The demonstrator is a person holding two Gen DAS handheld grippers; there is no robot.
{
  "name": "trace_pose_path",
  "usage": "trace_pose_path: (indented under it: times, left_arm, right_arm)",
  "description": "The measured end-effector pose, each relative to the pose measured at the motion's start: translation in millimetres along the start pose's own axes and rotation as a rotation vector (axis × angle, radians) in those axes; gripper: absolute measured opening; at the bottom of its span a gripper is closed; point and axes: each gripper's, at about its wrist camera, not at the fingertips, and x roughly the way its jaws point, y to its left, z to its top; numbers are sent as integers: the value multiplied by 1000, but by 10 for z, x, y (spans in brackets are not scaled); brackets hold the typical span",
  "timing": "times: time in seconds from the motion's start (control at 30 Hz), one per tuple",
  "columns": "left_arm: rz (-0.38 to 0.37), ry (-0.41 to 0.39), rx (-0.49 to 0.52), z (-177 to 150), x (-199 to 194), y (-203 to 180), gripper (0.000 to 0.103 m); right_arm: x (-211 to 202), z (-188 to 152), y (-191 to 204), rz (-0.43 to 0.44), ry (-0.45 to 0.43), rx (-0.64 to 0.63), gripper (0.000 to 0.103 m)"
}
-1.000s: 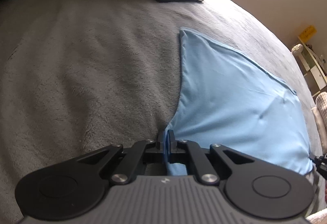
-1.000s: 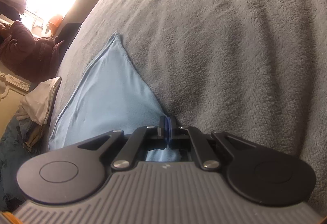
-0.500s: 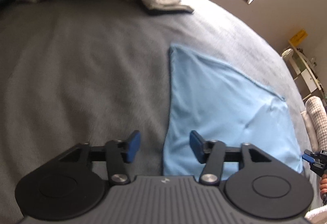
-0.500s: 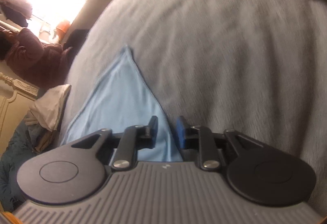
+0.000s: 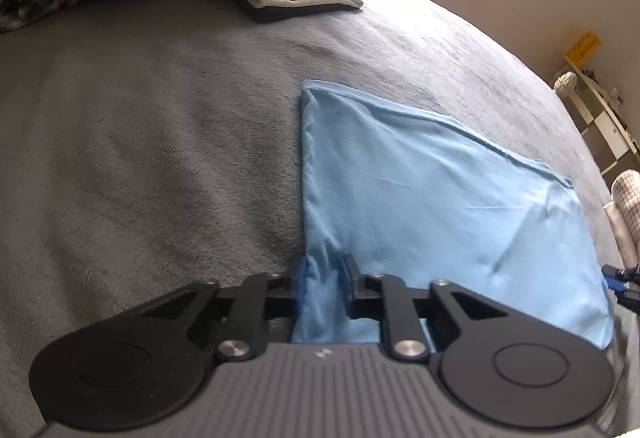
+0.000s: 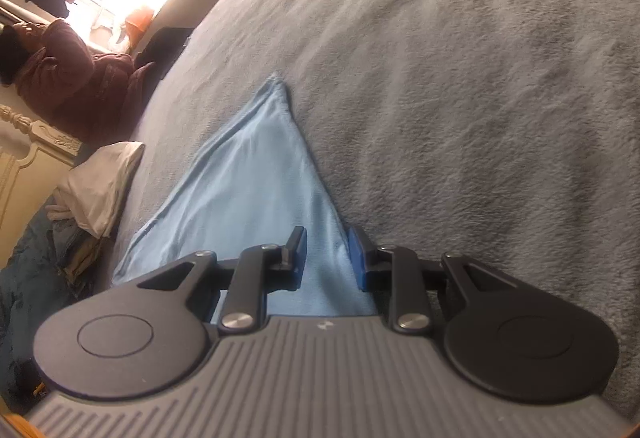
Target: Fold clothes
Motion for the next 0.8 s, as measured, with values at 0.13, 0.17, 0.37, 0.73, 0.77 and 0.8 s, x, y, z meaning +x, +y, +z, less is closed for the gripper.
trace_pose_path:
  times: [0.13, 0.17, 0.37, 0.73, 0.77, 0.8]
  left_arm:
    - [29, -1, 25, 1, 22, -57, 5]
    - [37, -5, 29, -14, 5, -62, 4]
    - [104, -59, 88, -77, -87, -149, 3]
    - [94, -52, 66, -28, -29, -50, 9]
    - [76, -47, 41, -24, -63, -14, 12]
    - [58, -43, 15, -25, -105, 25, 15]
  right_arm:
    - [31, 1, 24, -2, 3, -24, 23]
    - [36, 2, 30, -3, 3, -31, 19]
    - [34, -17, 5, -67, -26, -69, 0]
    - [-19, -42, -58, -105, -49, -85, 1]
    - [-44, -34, -63, -98, -48, -76, 4]
    - [-73, -26, -70, -88, -47, -63, 4]
